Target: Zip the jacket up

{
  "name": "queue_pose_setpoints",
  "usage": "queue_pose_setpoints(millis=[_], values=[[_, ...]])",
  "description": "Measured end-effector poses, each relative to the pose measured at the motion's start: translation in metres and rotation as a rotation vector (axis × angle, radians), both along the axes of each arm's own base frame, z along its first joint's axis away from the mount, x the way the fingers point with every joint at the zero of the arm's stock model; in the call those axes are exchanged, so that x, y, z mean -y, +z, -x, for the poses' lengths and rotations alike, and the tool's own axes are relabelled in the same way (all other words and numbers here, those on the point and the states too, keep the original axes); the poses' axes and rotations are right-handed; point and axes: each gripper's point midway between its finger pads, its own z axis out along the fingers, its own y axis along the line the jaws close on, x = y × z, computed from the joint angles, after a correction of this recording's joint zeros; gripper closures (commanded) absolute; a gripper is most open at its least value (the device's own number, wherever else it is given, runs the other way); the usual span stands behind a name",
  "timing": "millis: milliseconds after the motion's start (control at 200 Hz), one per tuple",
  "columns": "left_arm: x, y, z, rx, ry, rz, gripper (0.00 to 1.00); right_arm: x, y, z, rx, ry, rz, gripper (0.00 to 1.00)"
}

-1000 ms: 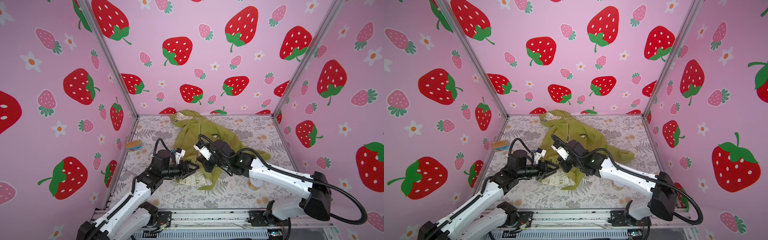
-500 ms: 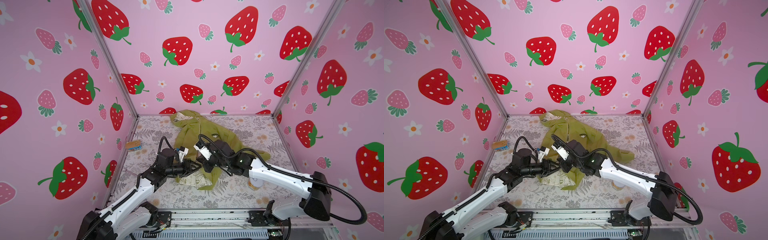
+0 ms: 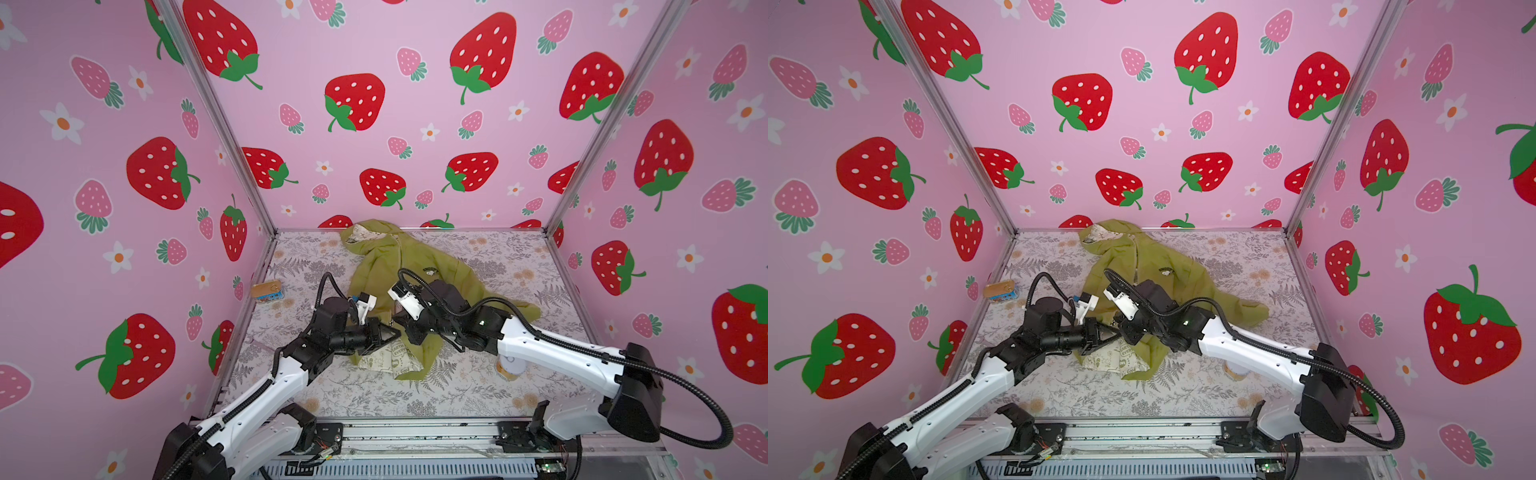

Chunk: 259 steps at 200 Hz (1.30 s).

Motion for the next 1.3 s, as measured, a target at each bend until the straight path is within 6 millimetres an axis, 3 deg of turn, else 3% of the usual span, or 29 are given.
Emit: queue_pose_setpoints(millis=[540, 665, 810, 1010, 1125, 1295], values=[[-0.004, 0.010, 0.006, 0.034, 0.005, 0.016, 1.00, 0.009, -0.007, -0.018, 0.023, -0.074, 0.010, 1.00], [-0.006, 0.007, 0.006, 0.025, 0.007, 0.014, 0.67, 0.010, -0.010, -0.017, 0.014, -0.067, 0.012, 1.00], [-0.008, 0.005, 0.003, 0.012, 0.025, 0.014, 0.58, 0.010, -0.013, -0.015, -0.007, -0.051, 0.011, 1.00], [-0.010, 0.005, -0.005, 0.008, 0.072, 0.044, 0.57, 0.009, -0.017, -0.010, -0.031, -0.032, 0.008, 1.00], [-0.010, -0.001, -0.008, -0.008, 0.094, 0.057, 0.61, 0.008, -0.016, -0.009, -0.036, -0.023, 0.002, 1.00], [-0.011, -0.004, -0.010, -0.021, 0.117, 0.067, 0.80, 0.007, -0.016, -0.007, -0.040, -0.016, -0.004, 1.00]])
